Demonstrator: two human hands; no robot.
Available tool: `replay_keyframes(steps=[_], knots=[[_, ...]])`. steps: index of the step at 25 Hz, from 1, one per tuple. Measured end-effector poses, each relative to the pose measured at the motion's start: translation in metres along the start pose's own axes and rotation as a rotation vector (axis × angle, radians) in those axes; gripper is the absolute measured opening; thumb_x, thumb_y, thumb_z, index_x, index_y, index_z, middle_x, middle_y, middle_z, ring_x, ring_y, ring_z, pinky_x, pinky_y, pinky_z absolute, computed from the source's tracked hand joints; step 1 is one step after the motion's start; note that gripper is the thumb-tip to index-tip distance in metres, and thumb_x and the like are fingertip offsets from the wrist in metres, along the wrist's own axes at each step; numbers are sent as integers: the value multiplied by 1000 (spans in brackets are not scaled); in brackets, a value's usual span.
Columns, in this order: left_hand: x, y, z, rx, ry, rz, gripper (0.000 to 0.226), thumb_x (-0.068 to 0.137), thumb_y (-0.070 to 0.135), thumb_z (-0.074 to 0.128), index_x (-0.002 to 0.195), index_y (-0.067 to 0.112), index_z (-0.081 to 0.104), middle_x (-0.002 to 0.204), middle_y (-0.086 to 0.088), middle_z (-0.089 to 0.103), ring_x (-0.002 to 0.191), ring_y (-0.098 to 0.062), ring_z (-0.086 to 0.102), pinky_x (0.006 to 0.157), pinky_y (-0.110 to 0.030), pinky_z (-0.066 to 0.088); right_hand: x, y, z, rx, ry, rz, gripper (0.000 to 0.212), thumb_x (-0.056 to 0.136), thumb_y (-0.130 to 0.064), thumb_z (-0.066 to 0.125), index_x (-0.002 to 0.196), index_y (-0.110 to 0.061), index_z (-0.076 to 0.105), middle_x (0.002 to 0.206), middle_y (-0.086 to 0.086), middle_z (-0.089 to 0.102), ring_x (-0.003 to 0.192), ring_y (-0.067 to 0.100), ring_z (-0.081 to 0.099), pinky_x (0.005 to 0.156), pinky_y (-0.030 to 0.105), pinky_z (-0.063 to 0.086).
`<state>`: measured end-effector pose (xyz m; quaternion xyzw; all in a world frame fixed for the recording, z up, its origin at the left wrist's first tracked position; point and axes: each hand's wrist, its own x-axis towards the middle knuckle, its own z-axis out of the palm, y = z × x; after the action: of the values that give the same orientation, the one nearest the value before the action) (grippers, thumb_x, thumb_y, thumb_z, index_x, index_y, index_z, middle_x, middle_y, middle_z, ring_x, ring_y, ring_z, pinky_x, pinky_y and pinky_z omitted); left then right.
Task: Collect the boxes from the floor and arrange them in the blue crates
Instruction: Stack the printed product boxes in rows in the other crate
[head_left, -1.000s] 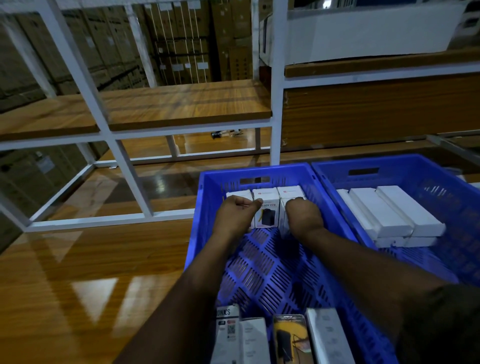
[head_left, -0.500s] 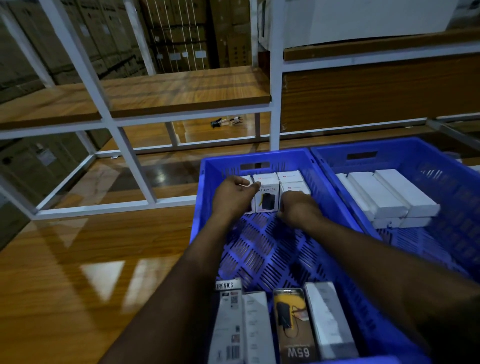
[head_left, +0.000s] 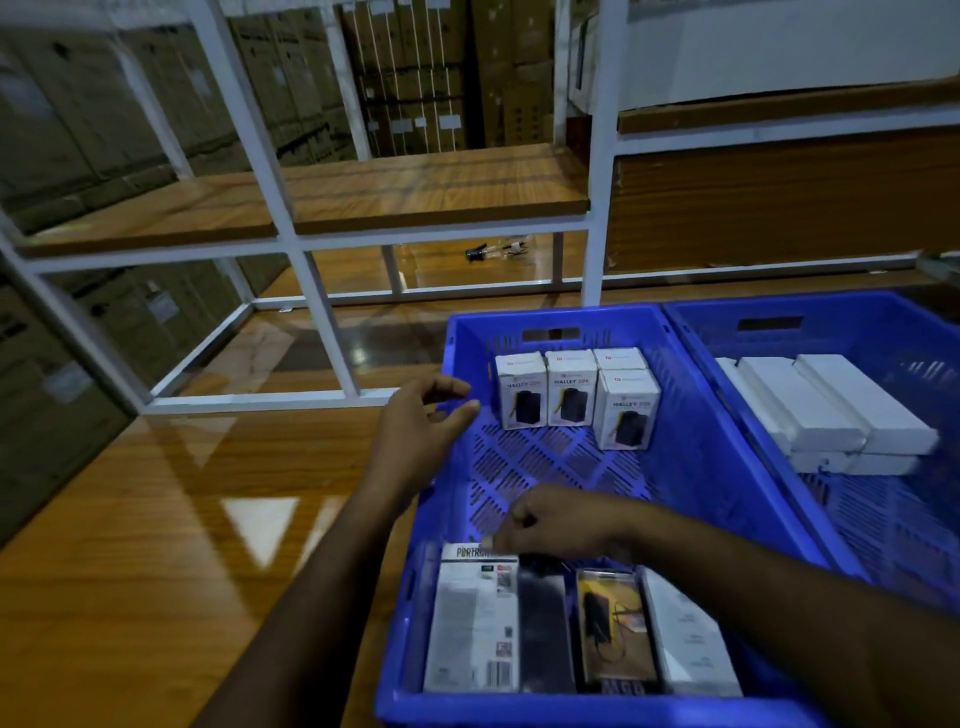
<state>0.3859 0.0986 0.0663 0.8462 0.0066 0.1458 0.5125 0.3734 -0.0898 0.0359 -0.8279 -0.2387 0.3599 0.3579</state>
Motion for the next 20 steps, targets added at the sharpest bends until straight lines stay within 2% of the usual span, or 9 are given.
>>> replay_keyframes(steps=[2, 5, 6, 7, 9, 11, 14, 17, 20], knots=[[-22, -10, -7, 57, -40, 7, 22, 86, 16, 77, 105, 25, 67, 112, 8, 70, 108, -9, 65, 92, -22, 50, 0, -5, 5, -26, -74, -20, 51, 85, -56, 66, 70, -9, 57, 64, 10, 48, 59, 20, 42, 57, 32, 39], [-49, -19, -9, 38, -80, 28, 37, 92, 5, 68, 125, 20, 62, 128, 5, 63, 119, -3, 59, 104, -31, 49, 0, -10, 10, -52, -58, 1, 48, 83, -54, 70, 62, -19, 46, 55, 1, 39, 49, 16, 32, 51, 28, 28], [-55, -19, -8, -8, -71, 14, 37, 94, 0, 62, 128, 16, 60, 130, 5, 61, 118, 5, 58, 104, -28, 49, 0, -10, 11, -13, -45, 6, 48, 82, -53, 72, 63, -18, 45, 54, 1, 37, 49, 16, 31, 51, 29, 27], [-61, -17, -8, -56, -61, -2, 37, 96, -5, 56, 129, 13, 58, 130, 4, 61, 112, 15, 56, 99, -20, 50, 0, -10, 12, 50, -49, -7, 49, 81, -51, 74, 64, -15, 44, 55, 4, 34, 49, 17, 29, 51, 30, 26], [-67, -15, -7, -123, -25, -29, 36, 99, -8, 48, 127, 10, 58, 127, 5, 62, 100, 22, 57, 86, -8, 49, -3, -12, 14, 180, -49, -12, 47, 79, -45, 77, 73, -10, 47, 61, 9, 33, 52, 17, 29, 51, 30, 27], [-68, -16, -5, -151, -9, -35, 34, 100, -5, 47, 125, 14, 61, 125, 8, 64, 103, 11, 62, 88, -16, 53, -6, -13, 14, 283, -28, 26, 40, 80, -35, 79, 77, -13, 46, 66, 6, 40, 55, 12, 35, 51, 24, 33], [-68, -19, -4, -164, -2, -47, 34, 101, -1, 48, 121, 23, 63, 121, 14, 65, 113, -12, 65, 95, -31, 56, -4, -11, 15, 458, -30, 74, 35, 82, -16, 79, 69, -18, 45, 65, 1, 44, 53, 8, 44, 51, 20, 40], [-66, -24, -4, -114, -1, -31, 32, 100, 9, 52, 119, 31, 64, 125, 11, 65, 117, -13, 63, 100, -44, 53, -1, -9, 12, 579, -32, 123, 29, 80, -4, 77, 71, -14, 52, 69, 4, 53, 61, 10, 51, 57, 20, 43], [-64, -22, -5, -65, -11, -43, 28, 100, 13, 54, 119, 30, 64, 125, 11, 63, 119, -1, 59, 103, -40, 52, 0, -8, -3, 676, 70, 117, 31, 74, 0, 81, 92, -10, 60, 82, 8, 62, 76, 18, 57, 69, 31, 44]])
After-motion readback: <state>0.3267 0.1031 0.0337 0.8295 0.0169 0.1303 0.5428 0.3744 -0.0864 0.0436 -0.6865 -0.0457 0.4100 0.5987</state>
